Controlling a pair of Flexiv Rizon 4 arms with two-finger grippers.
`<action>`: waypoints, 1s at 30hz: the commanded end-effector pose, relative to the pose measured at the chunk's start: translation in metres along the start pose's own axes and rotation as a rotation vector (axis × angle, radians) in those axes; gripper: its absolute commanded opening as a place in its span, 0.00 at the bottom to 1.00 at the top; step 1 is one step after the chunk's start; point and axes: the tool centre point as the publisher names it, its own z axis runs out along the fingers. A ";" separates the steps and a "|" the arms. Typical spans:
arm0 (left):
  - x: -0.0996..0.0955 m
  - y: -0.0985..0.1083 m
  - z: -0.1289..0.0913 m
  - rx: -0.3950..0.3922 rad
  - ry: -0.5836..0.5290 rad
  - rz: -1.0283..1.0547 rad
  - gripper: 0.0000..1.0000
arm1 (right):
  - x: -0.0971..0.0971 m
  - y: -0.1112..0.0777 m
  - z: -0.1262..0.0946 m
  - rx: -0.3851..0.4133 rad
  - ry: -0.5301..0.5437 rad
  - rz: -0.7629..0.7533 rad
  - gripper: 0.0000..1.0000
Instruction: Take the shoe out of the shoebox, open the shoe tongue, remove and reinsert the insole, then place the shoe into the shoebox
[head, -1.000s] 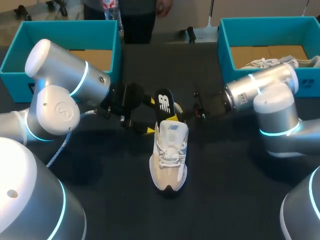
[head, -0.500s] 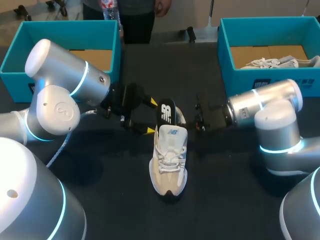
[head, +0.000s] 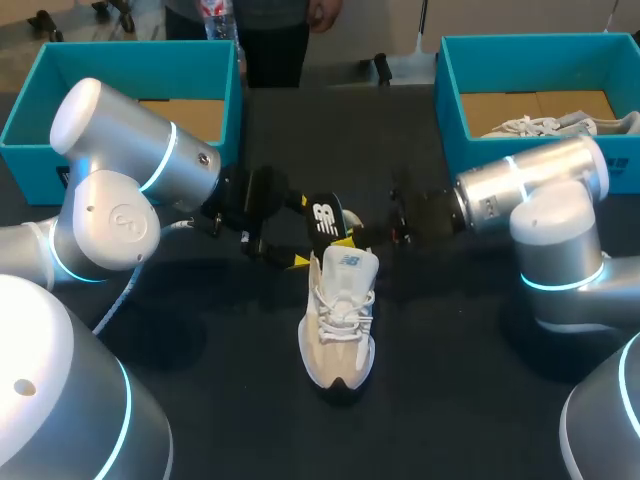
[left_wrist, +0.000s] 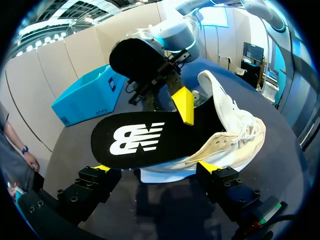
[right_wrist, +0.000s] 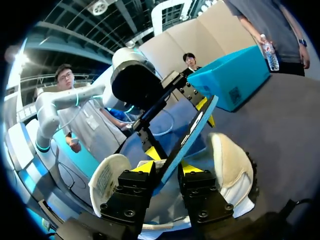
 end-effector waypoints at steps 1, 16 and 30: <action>0.000 0.000 0.001 -0.002 0.000 0.000 1.00 | -0.007 0.009 0.003 0.021 0.014 -0.005 0.30; 0.000 0.000 0.001 -0.002 0.000 0.000 1.00 | -0.013 0.008 0.004 0.038 0.041 0.003 0.00; 0.000 0.000 0.001 -0.002 0.000 0.000 1.00 | 0.004 -0.029 0.011 0.015 0.025 0.041 0.00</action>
